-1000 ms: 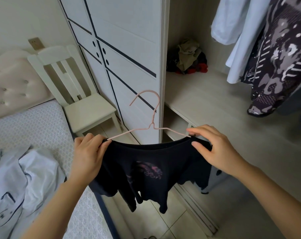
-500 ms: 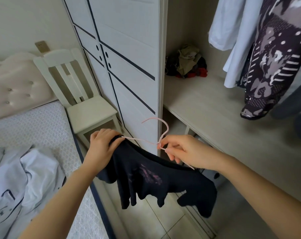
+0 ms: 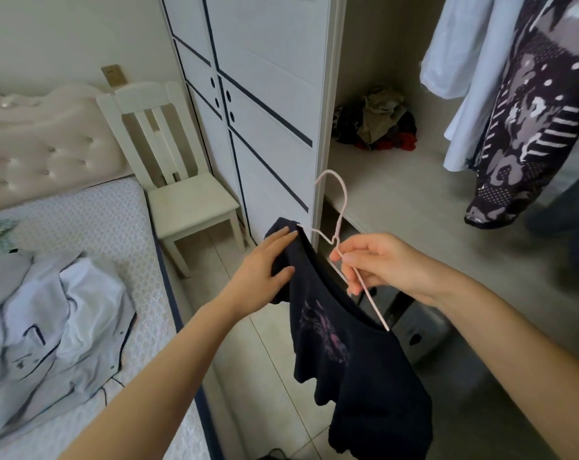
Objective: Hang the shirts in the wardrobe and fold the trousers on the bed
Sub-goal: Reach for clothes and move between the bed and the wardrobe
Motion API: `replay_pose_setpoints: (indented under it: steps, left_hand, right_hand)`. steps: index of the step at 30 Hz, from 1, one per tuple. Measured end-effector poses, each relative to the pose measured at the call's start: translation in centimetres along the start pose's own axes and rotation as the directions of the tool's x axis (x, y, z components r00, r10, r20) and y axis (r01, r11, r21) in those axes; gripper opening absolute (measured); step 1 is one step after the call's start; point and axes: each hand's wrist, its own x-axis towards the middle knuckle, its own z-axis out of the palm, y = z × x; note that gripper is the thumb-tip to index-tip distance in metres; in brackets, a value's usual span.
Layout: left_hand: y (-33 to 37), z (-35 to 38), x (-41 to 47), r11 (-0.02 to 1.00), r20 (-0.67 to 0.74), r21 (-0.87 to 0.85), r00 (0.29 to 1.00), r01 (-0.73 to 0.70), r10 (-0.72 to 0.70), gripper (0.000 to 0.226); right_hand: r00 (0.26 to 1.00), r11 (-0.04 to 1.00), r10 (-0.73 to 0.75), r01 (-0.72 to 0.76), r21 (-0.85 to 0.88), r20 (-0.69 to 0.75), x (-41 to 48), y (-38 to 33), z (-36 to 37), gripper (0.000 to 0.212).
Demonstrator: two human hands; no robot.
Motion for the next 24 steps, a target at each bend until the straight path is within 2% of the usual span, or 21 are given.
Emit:
replay_pose_setpoints:
  steps: [4,8,13,15,17,24]
  left_hand:
    - [2.2,1.7,-0.2,0.998,0.097,-0.064,0.995,-0.003,0.009,0.052]
    - [5.5,2.6,-0.8,0.988,0.137,-0.154,0.99,0.005,0.017,0.046]
    - [9.8,3.6,-3.4,0.895,0.198,-0.445,0.979,0.043,0.052,0.067]
    - [11.3,4.1,-4.2,0.902,0.181,-0.432,0.981,0.011,0.075,0.078]
    - [12.4,4.5,-4.4,0.937,0.133,-0.349,0.988,-0.028,0.079,0.088]
    - [12.9,1.6,-1.0,0.939,-0.038,-0.345,0.999,-0.013,0.0,0.062]
  right_hand:
    - [0.994,0.997,0.047,-0.041,0.062,-0.099,-0.1,0.2,-0.6,0.016]
    - [0.987,0.998,0.008,0.001,0.06,-0.158,-0.1,-0.8,-1.1,0.013]
    - [0.958,0.988,-0.15,0.153,-0.003,-0.243,-1.0,-1.8,-1.3,0.033]
    - [0.924,0.975,-0.222,0.211,-0.068,-0.312,-1.1,-2.5,-1.4,0.035]
    - [0.888,0.96,-0.279,0.252,-0.122,-0.366,-1.0,-3.5,-1.6,0.035]
    - [0.785,0.897,-0.434,0.33,-0.294,-0.443,1.3,-8.3,-4.3,0.036]
